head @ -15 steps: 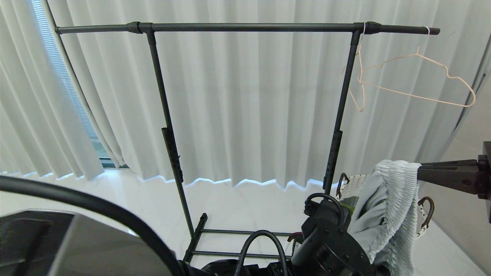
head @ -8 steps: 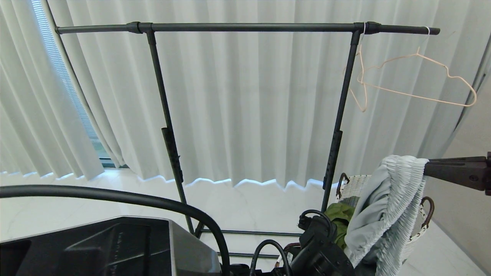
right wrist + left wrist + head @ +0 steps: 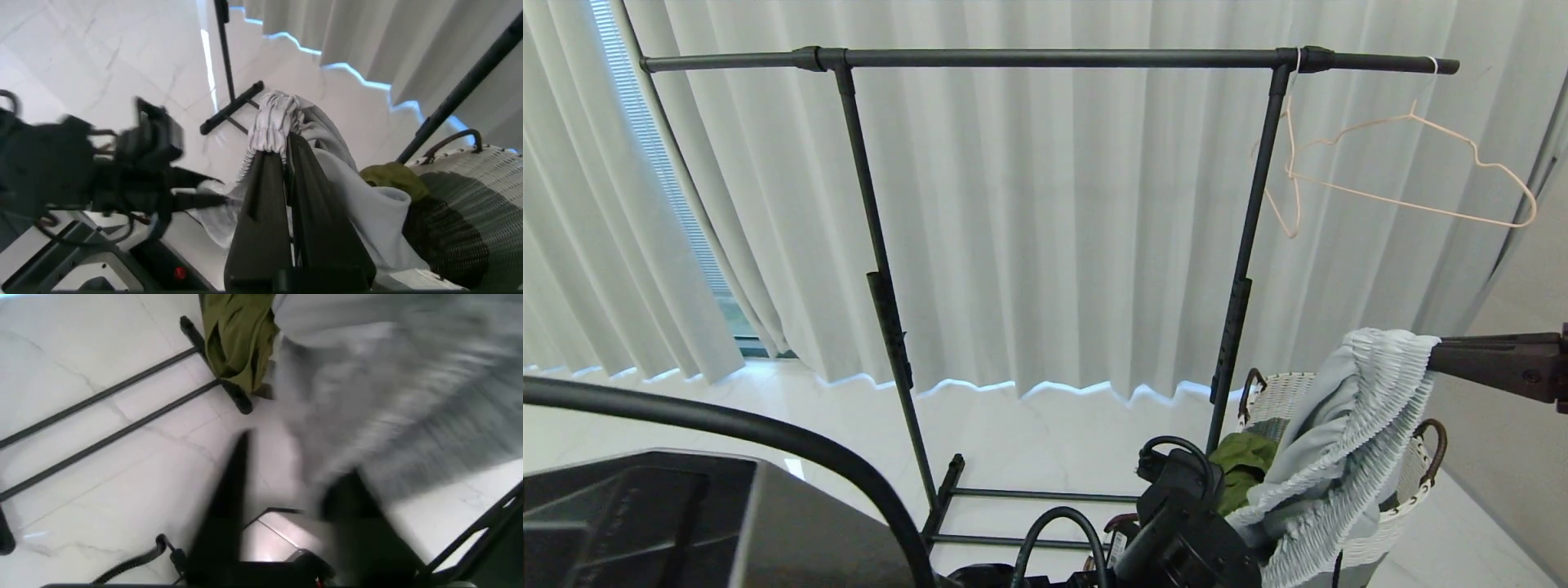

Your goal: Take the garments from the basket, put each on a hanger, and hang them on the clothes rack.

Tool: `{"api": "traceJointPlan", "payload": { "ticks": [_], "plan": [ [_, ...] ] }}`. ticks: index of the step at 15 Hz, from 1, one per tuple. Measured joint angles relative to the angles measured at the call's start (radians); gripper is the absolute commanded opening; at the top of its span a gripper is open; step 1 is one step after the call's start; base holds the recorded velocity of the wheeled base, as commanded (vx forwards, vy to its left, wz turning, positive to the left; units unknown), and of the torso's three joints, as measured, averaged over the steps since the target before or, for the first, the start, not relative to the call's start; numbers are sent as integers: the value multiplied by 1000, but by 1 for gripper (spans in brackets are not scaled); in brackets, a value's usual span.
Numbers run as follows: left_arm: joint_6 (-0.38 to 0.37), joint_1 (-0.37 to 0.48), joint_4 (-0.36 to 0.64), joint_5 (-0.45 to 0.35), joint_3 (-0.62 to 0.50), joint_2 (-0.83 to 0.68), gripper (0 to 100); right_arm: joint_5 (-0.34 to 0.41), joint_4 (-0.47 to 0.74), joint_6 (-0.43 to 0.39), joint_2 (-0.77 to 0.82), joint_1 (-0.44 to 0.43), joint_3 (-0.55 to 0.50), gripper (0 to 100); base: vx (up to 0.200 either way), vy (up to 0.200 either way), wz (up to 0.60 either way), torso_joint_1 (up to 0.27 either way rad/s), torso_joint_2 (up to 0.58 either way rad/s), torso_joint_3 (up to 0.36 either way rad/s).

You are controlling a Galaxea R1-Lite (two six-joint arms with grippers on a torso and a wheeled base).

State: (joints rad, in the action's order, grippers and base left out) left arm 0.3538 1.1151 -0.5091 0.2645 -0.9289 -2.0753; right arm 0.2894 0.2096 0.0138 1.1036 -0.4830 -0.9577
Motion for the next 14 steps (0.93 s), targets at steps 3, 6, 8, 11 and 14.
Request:
{"api": "traceJointPlan", "payload": {
  "ticks": [3,6,8,11,14],
  "plan": [
    [-15,-13,3,11,-25,147,0,2,-73,0,3,12,-4,0,0,0,0,0,0,0],
    [-88,-82,61,13,-115,325,0,8,-163,0,14,13,-10,0,0,0,0,0,0,0],
    [-105,-126,146,13,-222,412,0,10,-190,0,31,13,-41,0,0,0,0,0,0,0],
    [-118,-156,325,13,-345,526,0,11,-192,-5,65,12,-105,0,0,0,0,0,0,0],
    [-171,-175,473,11,-381,631,0,10,-192,-8,101,-3,-160,0,0,0,0,0,0,0]
  ]
}}
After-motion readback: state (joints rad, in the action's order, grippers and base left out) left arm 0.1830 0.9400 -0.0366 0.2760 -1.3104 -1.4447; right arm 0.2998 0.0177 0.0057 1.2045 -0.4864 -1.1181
